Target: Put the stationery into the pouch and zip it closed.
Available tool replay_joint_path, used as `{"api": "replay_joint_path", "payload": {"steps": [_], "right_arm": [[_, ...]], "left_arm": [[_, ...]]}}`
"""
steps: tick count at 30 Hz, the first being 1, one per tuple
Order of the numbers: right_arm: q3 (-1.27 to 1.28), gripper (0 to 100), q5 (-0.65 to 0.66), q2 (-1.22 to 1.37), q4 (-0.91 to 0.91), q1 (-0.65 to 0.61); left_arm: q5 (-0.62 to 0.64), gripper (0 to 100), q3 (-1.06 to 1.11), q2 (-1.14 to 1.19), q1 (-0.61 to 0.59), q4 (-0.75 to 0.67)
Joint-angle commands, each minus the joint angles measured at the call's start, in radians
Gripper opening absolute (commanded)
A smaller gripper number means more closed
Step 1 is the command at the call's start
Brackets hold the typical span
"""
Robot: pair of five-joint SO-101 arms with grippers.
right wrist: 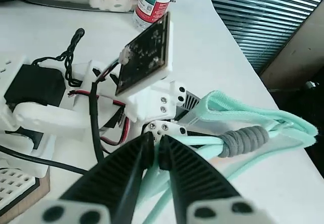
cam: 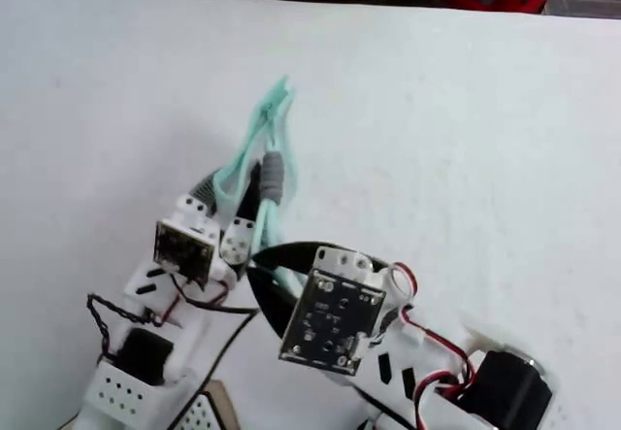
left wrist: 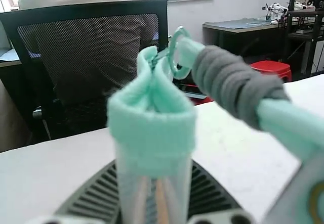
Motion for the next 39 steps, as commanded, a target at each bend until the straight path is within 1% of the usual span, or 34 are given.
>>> {"api": "replay_joint_path", "payload": {"steps": [1,4,5,6,10,14,17,20,21,22,24,26,28,30,36,39], "right_arm": [[-0.057,7.8,-0.041,-0.002,-0.010,0.097],[-0.114,22.7,-0.249,-0.007,-0.005,0.260],[-0.138,24.6,-0.310,-0.007,-0.008,0.302],[-0.160,24.5,-0.353,-0.004,-0.010,0.326],[-0.242,20.0,-0.442,0.096,-0.010,0.329],[-0.431,20.8,-0.578,0.364,0.025,0.337],[-0.721,20.8,-0.678,0.596,0.148,0.331],[-1.083,20.9,-0.760,0.814,0.348,0.323],[-1.171,20.9,-0.772,0.872,0.380,0.303],[-1.215,20.9,-0.778,0.923,0.375,0.291],[-1.244,20.8,-0.809,0.977,0.372,0.277],[-1.223,20.7,-0.855,1.006,0.372,0.209],[-1.197,20.6,-0.867,1.017,0.372,0.168],[-1.168,20.6,-0.870,1.018,0.372,0.143],[-1.108,20.5,-0.905,1.017,0.374,0.140],[-1.057,20.5,-0.905,0.992,0.374,0.151]], "left_arm": [[-0.006,2,-0.057,-0.008,0.007,-0.002],[-0.008,2,-0.055,-0.008,0.005,-0.002],[-0.008,2,-0.055,-0.008,0.005,-0.002],[-0.008,2,-0.055,-0.008,0.008,-0.002],[-0.006,2,-0.048,-0.010,0.015,-0.005],[-0.006,2,-0.026,-0.010,0.044,-0.009],[-0.015,2,-0.006,-0.012,0.067,-0.011],[-0.015,2,0.000,-0.010,0.062,-0.041],[-0.015,2,0.000,-0.008,0.061,-0.058],[-0.017,2,0.002,-0.008,0.059,-0.074],[-0.017,2,0.023,-0.008,0.061,-0.123],[-0.025,2,0.051,-0.008,0.061,-0.167],[-0.075,2,0.069,-0.008,0.061,-0.190],[-0.094,2,0.075,-0.008,0.061,-0.192],[-0.100,2,0.075,-0.008,0.059,-0.193],[-0.098,2,0.075,-0.008,0.027,-0.195]]}}
